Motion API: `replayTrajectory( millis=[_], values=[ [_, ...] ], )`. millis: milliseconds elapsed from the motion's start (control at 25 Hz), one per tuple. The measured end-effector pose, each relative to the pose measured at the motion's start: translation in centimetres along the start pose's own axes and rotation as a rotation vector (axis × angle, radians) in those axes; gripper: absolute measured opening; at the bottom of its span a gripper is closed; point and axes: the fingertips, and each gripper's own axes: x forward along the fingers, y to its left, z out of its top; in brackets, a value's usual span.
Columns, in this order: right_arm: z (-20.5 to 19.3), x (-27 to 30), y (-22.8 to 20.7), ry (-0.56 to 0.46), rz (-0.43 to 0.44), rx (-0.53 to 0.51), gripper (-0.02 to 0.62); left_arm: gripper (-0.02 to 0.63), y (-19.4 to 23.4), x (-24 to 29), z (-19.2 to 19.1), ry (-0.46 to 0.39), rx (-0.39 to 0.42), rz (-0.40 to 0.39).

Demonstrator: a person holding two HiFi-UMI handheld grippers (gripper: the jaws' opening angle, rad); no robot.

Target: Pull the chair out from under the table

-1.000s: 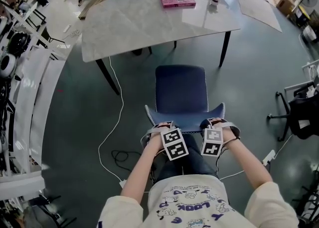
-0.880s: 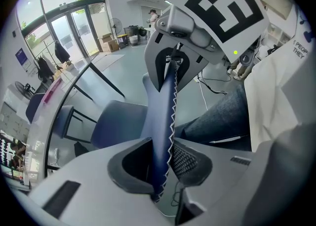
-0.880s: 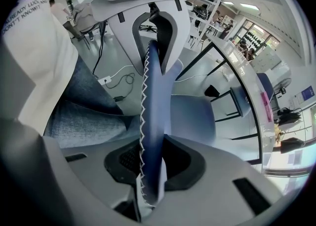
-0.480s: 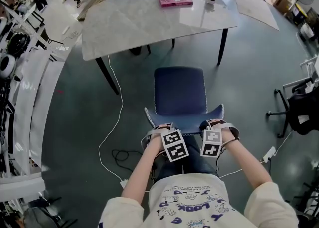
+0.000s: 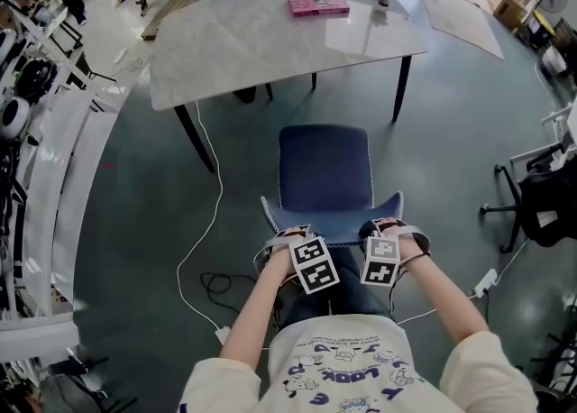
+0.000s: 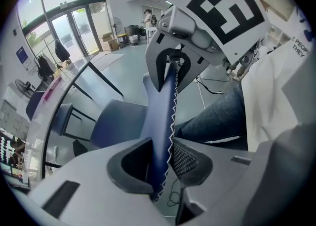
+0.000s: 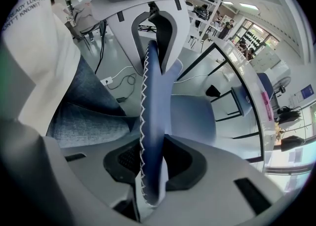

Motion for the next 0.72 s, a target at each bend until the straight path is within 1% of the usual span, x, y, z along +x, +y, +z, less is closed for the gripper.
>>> replayTrajectory(
  millis=[120, 240, 320, 440, 520, 640, 720],
  values=[
    [0.1, -0.1, -0.1, -0.024, -0.009, 0.023, 0.107, 0.120, 0.2, -0.1, 0.0, -0.019, -0.021, 0.025],
    [-0.1, 0.1, 0.1, -0.034, -0.027, 0.016, 0.124, 0.133, 0.4, -0.1, 0.0, -0.032, -0.047, 0.047],
    [-0.3, 0.2, 0.6, -0.043, -0.016, 0.034, 0.156, 0.149, 0.4, -0.2, 0.1, -0.046, -0.077, 0.058],
    [-0.1, 0.0, 1.4, -0.069, 0.009, 0.084, 0.228, 0.186, 0.5, -0.8, -0.1, -0.079, -0.146, 0.071],
    [0.1, -0.4, 1.6, -0.090, 0.011, 0.120, 0.255, 0.207, 0.7, -1.5, -0.4, -0.106, -0.187, 0.083],
    [0.4, -1.4, 1.2, -0.137, -0.015, 0.191, 0.258, 0.225, 1.1, -3.0, -0.7, -0.141, -0.228, 0.102],
    [0.9, -2.5, 0.9, -0.186, -0.021, 0.247, 0.256, 0.239, 1.4, -4.2, -0.8, -0.164, -0.249, 0.114]
  ],
)
